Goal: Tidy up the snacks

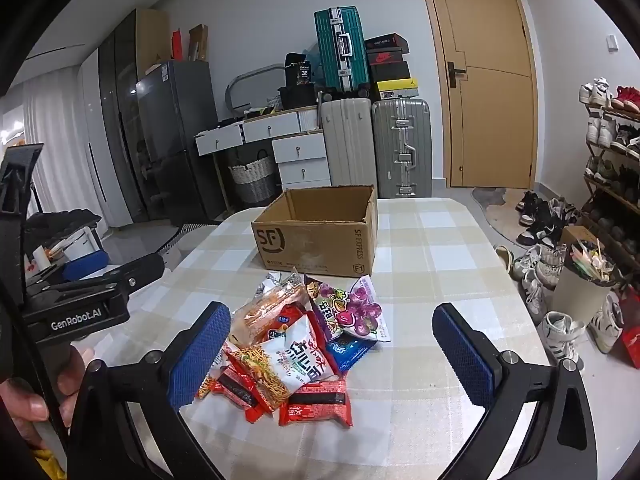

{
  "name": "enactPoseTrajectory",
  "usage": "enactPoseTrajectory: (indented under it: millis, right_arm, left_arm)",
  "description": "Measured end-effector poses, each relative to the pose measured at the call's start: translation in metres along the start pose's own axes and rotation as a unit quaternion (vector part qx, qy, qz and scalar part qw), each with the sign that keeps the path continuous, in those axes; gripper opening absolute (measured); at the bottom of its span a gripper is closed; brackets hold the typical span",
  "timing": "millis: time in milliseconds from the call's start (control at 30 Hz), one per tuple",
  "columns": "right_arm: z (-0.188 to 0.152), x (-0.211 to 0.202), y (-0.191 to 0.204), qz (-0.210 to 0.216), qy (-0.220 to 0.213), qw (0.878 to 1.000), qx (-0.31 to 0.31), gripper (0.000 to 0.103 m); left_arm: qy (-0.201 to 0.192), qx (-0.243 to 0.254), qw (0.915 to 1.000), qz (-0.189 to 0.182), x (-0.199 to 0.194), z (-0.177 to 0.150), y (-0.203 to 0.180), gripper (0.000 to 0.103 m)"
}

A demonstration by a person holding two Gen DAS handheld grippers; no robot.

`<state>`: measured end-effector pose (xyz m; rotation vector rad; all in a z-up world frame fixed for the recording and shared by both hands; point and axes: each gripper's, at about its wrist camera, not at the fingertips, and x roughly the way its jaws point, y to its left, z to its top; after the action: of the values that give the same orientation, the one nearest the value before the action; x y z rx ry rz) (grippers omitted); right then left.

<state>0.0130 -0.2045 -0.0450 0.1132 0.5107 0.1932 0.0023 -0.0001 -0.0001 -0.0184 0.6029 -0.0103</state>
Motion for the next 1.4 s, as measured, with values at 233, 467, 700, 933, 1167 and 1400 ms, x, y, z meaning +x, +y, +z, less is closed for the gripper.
enactPoseTrajectory:
  millis: [233,467,700,933,1167,1400]
  right_arm:
    - [0.000,0.001,0.001,-0.002,0.005,1.000,0.000,0.103]
    - [-0.001,0.002,0.003,-0.001,0.004,1.000,0.000,0.103]
    - [0.000,0.001,0.003,-0.001,0.005,1.000,0.000,0.103]
    - [0.001,-0.003,0.003,-0.002,0.005,1.000,0.000,0.103]
    - [-0.004,-0.006,0.009,0.004,0.002,1.000,-0.002,0.103]
    - [-0.003,-0.009,0.011,0.003,0.001,1.000,-0.003,0.103]
  left_arm:
    - [-0.011,0.015,0.9998,0.005,-0.002,-0.001,0.001,0.102]
    - [-0.017,0.020,0.9997,-0.002,-0.008,-0.012,-0.003,0.102]
    - [-0.005,0.018,0.9997,-0.018,-0.007,-0.014,-0.002,0.102]
    - [-0.011,-0.009,0.9997,-0.022,-0.012,-0.014,0.010,0.102]
    - [-0.014,-0.001,0.9998,-0.016,-0.015,-0.014,0.013,0.102]
    - [-0.009,0.003,0.9997,-0.024,-0.015,-0.018,0.010,0.102]
